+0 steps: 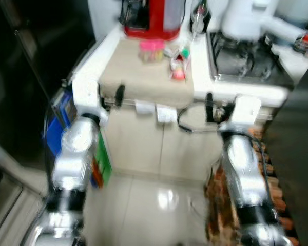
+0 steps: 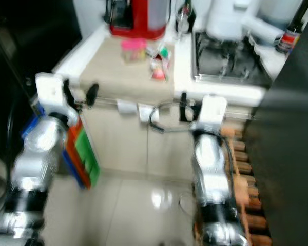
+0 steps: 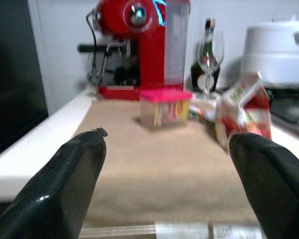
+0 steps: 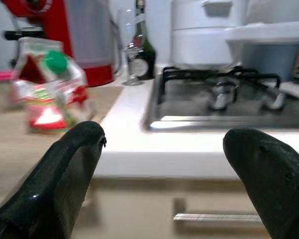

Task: Restocking fridge

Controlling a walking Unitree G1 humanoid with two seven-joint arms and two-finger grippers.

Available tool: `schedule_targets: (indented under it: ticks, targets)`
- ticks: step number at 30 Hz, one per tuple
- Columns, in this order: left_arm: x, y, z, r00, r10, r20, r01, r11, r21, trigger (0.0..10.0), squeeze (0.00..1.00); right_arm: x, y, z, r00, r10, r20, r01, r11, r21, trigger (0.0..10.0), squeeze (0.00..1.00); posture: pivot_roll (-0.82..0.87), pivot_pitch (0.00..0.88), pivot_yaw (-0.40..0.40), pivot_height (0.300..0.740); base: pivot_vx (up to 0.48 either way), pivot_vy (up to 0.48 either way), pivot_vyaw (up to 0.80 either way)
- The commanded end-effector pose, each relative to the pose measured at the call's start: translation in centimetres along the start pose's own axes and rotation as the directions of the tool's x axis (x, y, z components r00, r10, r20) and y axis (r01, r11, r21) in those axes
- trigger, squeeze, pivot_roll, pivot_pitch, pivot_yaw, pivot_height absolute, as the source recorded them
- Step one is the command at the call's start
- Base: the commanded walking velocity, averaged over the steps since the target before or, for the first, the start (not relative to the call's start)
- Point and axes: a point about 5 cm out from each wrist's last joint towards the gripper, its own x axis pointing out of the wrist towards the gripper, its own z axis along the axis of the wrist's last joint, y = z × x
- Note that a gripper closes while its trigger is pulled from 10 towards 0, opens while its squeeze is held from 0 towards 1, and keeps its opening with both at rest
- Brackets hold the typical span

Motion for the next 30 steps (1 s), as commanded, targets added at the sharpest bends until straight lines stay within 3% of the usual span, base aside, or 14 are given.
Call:
schedule_targets:
  ticks: [1, 3, 5, 11, 13, 14, 22, 26, 30]
  targets:
    - [0.0, 1.3, 0.9, 0.999, 0.029, 0.033, -0.03, 0.999, 0.013, 10.0, 0.0, 0.6, 1.1, 1.6, 0.997, 0.032, 0.065, -0.032, 0.999, -0.009, 10.0, 0.16, -0.02, 0.0, 0.014, 0.74, 0.472, 0.0, 0.0]
    - [0.0, 1.2, 1.1, 0.999, 0.025, 0.041, -0.026, 1.0, 0.019, 10.0, 0.0, 0.7, 1.1, 2.1, 0.996, 0.031, 0.09, -0.03, 0.999, -0.015, 10.0, 0.16, -0.02, 0.0, 0.012, 0.74, 0.472, 0.0, 0.0]
    - [-0.2, 0.9, 1.6, 0.997, 0.009, 0.073, -0.011, 1.0, 0.018, 10.0, 0.0, 1.1, 1.4, 4.0, 0.985, 0.036, 0.166, -0.033, 0.999, -0.021, 10.0, 0.17, -0.01, 0.0, 0.004, 0.74, 0.472, 0.0, 0.0]
    - [-0.2, 0.7, 1.8, 0.996, 0.023, 0.082, -0.025, 1.0, 0.013, 10.0, 0.0, 1.8, 1.9, 5.5, 0.979, 0.055, 0.196, -0.055, 0.998, -0.006, 10.0, 0.16, 0.0, 0.0, -0.005, 0.74, 0.457, 0.0, 0.0]
    - [-0.3, 0.6, 1.9, 0.996, 0.025, 0.087, -0.025, 1.0, 0.003, 10.0, 0.0, 2.1, 2.1, 6.2, 0.977, 0.051, 0.206, -0.052, 0.999, -0.001, 10.0, 0.13, 0.0, 0.0, -0.007, 0.74, 0.0, 0.0, 0.0]
    - [-0.3, 0.7, 1.9, 0.996, 0.027, 0.091, -0.027, 1.0, 0.003, 10.0, 0.0, 2.3, 2.3, 7.0, 0.975, 0.05, 0.216, -0.054, 0.998, 0.012, 10.0, 0.0, 0.0, 0.0, -0.007, 0.74, 0.0, 0.0, 0.0]
    - [-0.7, 0.0, 1.8, 0.996, 0.01, 0.09, -0.009, 1.0, -0.014, 10.0, 0.0, 3.6, 4.2, 11.3, 0.957, 0.106, 0.269, -0.129, 0.989, 0.073, 10.0, 0.0, 0.01, 0.0, -0.007, 0.74, 0.0, 0.0, 0.0]
    - [-0.7, -0.1, 1.8, 0.996, 0.004, 0.089, -0.003, 1.0, -0.016, 10.0, 0.0, 4.3, 4.9, 11.7, 0.959, 0.118, 0.257, -0.142, 0.987, 0.079, 10.0, 0.0, 0.01, 0.0, -0.005, 0.74, 0.0, 0.0, 0.0]
    - [-0.7, 0.0, 2.1, 0.996, -0.002, 0.091, 0.002, 1.0, -0.004, 10.0, 0.0, 6.2, 5.4, 11.2, 0.997, 0.059, 0.05, -0.063, 0.995, 0.082, 10.0, 0.0, 0.02, 0.0, -0.009, 0.74, 0.0, 0.0, 0.0]
